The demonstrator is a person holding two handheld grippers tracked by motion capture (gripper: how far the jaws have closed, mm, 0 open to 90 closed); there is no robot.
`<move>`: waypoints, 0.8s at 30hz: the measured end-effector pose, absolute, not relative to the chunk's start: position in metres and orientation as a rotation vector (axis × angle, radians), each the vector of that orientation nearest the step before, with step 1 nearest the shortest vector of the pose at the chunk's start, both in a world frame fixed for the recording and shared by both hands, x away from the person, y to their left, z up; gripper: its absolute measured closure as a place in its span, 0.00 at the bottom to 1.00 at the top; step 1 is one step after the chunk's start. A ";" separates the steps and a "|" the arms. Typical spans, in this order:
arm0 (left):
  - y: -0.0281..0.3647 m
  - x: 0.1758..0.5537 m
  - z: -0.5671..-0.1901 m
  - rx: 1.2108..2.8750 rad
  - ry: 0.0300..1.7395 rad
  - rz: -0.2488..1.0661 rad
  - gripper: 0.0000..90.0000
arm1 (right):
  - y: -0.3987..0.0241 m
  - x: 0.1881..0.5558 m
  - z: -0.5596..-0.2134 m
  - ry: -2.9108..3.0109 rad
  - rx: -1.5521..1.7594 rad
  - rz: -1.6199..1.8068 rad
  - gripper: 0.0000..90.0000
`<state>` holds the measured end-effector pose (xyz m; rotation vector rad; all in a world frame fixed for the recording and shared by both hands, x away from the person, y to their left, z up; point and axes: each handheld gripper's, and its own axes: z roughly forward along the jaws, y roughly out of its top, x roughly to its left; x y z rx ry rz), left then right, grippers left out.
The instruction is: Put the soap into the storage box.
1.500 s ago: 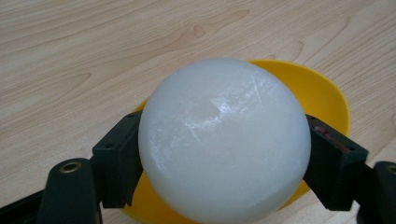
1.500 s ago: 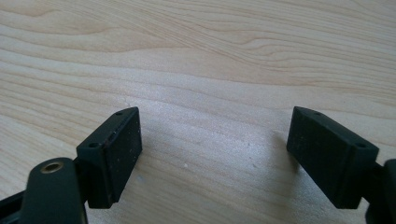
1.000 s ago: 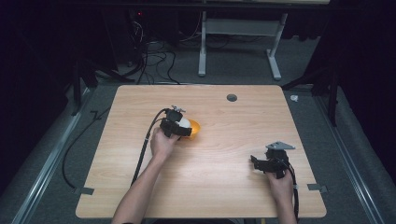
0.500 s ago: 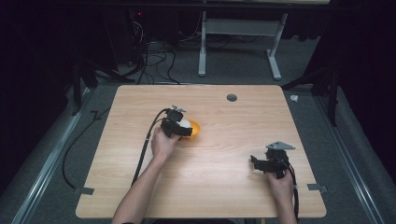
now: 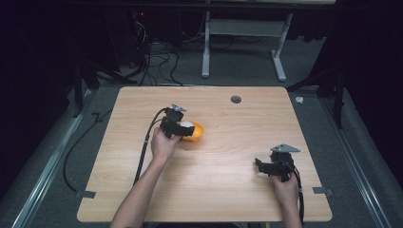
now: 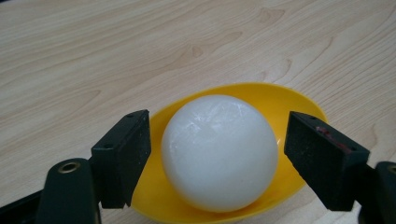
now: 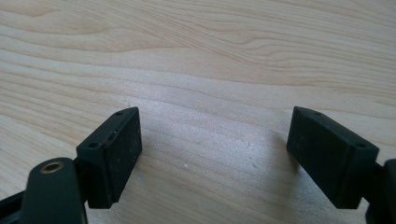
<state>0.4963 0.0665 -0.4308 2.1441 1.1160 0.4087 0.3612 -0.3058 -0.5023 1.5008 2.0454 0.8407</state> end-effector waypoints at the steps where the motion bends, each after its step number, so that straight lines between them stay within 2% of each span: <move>1: 0.067 0.495 -0.429 2.141 1.114 0.412 0.26 | -0.306 0.361 -0.502 2.045 1.502 0.841 0.21; 24: 0.083 0.476 -0.410 2.108 1.078 0.417 0.26 | -0.306 0.361 -0.502 2.045 1.502 0.840 0.21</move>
